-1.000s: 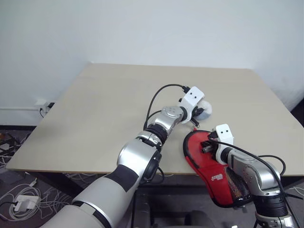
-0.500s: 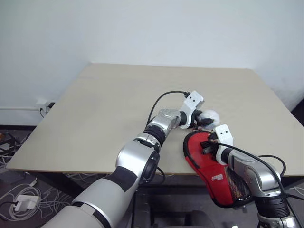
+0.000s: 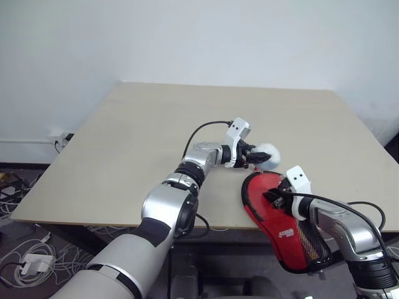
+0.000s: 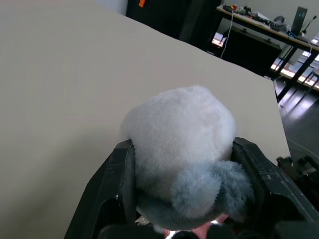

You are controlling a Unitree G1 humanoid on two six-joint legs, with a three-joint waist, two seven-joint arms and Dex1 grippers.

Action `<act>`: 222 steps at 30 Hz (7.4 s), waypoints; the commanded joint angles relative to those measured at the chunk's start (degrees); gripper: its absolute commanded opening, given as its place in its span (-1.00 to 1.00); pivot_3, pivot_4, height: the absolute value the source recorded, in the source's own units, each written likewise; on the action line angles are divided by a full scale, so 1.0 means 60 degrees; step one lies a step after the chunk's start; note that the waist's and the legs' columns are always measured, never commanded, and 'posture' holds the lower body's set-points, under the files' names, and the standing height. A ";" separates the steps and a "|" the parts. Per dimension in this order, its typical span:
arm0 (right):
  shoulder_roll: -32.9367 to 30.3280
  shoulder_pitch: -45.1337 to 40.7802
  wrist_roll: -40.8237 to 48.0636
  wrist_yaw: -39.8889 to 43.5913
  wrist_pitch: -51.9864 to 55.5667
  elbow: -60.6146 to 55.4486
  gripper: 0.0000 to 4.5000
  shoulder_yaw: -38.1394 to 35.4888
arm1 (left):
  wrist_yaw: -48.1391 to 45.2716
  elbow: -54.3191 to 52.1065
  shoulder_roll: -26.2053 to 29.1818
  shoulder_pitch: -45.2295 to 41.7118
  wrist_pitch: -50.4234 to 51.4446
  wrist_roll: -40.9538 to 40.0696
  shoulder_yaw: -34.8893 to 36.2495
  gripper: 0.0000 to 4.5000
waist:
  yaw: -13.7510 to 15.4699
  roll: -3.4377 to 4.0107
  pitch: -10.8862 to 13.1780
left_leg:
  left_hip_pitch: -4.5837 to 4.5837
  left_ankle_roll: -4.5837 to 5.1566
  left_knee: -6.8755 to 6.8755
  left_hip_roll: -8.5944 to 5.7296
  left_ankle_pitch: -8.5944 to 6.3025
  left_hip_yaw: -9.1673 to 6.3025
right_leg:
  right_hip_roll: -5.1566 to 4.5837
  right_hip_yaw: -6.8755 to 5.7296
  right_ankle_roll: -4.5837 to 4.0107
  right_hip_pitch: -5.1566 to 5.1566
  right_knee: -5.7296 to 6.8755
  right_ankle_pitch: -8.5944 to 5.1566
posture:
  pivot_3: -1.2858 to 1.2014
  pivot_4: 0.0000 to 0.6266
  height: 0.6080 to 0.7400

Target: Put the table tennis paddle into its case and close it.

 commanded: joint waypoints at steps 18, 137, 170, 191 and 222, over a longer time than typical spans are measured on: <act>-0.1081 0.0454 0.0242 0.0352 0.0408 -0.0742 0.44 -0.0655 | -0.1567 -0.0805 0.0572 -0.0114 0.0425 -0.0066 -0.0346 0.99 | 0.0002 0.0015 0.0010 | -0.0003 0.0003 0.0007 0.0000 -0.0002 -0.0001 | 0.0000 0.0000 0.0000 0.0000 0.0002 0.0000 | 0.03 -1.00 0.61; -0.7087 0.6453 -0.1370 0.7371 -0.4675 0.1556 -0.99 -0.5759 | 0.1014 -0.6736 -0.0204 0.4791 0.4051 0.0552 -0.5266 1.00 | 0.0415 0.0124 -0.0020 | 0.0012 0.0079 0.0147 -0.0041 -0.0098 0.0003 | -0.0044 0.0008 0.0075 0.0088 -0.0011 -0.0051 | 0.03 -1.00 0.61; -0.5327 0.5278 -0.0569 0.5809 -0.2973 -0.0580 -0.99 -0.4742 | 0.0993 -0.3913 -0.1387 0.3215 0.1017 0.2226 -0.6830 1.00 | 0.0311 0.0087 -0.0024 | 0.0018 0.0106 0.0193 -0.0054 -0.0133 0.0002 | -0.0063 0.0002 0.0087 0.0135 -0.0024 -0.0059 | 0.03 -1.00 0.61; -0.5450 0.7357 -0.1255 0.7264 -0.5051 -0.0678 -0.99 -0.5584 | 0.0526 -0.4087 -0.1174 0.3518 0.1656 0.1971 -0.6585 1.00 | 0.0306 0.0074 -0.0032 | 0.0021 0.0097 0.0182 -0.0052 -0.0151 -0.0014 | -0.0063 -0.0015 0.0102 0.0143 -0.0042 -0.0070 | 0.03 -1.00 0.61; -0.5609 0.8890 -0.1948 0.8100 -0.7104 -0.0841 -0.99 -0.5405 | 0.0526 -0.4324 -0.1222 0.3660 0.1772 0.1914 -0.6592 1.00 | 0.0489 0.0067 -0.0038 | 0.0014 0.0106 0.0174 -0.0054 -0.0209 -0.0016 | -0.0063 -0.0028 0.0112 0.0188 -0.0148 -0.0077 | 0.03 -1.00 0.61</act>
